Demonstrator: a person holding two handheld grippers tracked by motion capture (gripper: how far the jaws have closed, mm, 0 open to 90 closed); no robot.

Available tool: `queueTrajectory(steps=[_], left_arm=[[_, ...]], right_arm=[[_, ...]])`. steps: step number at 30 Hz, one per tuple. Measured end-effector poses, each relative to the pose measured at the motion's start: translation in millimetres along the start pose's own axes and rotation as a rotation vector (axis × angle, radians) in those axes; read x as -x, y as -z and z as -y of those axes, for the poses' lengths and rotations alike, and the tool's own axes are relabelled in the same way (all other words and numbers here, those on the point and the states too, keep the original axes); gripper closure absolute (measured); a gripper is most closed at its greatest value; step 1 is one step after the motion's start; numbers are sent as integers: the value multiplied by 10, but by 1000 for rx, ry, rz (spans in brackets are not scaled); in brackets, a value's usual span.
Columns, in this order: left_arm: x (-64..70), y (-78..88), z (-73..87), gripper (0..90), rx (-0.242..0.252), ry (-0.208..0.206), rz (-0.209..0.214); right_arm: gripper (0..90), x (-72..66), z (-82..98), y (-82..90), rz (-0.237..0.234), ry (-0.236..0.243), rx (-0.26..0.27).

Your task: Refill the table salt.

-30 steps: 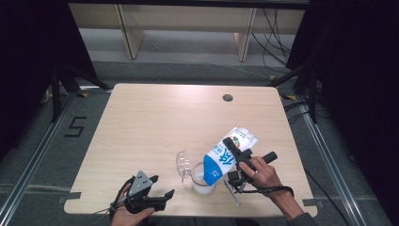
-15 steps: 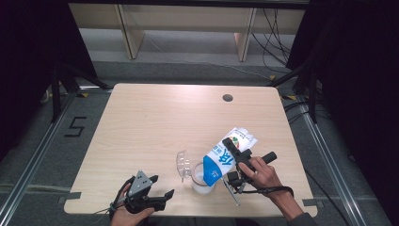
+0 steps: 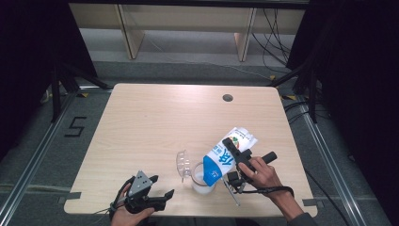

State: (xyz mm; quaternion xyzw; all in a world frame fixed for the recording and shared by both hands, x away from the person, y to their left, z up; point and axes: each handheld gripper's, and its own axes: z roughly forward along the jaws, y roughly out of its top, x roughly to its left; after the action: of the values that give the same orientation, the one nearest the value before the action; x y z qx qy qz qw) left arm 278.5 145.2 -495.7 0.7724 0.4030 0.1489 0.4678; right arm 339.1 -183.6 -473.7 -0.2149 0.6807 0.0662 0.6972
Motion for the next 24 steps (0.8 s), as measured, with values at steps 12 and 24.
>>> queueTrajectory(steps=[12, 24], left_arm=[[0, -1, 0, 217, 2, 4, 1], [0, -1, 1, 217, 2, 4, 1]], right_arm=[[643, 4, -32, 9, -9, 24, 5], [652, -3, -15, 4, -6, 14, 6]])
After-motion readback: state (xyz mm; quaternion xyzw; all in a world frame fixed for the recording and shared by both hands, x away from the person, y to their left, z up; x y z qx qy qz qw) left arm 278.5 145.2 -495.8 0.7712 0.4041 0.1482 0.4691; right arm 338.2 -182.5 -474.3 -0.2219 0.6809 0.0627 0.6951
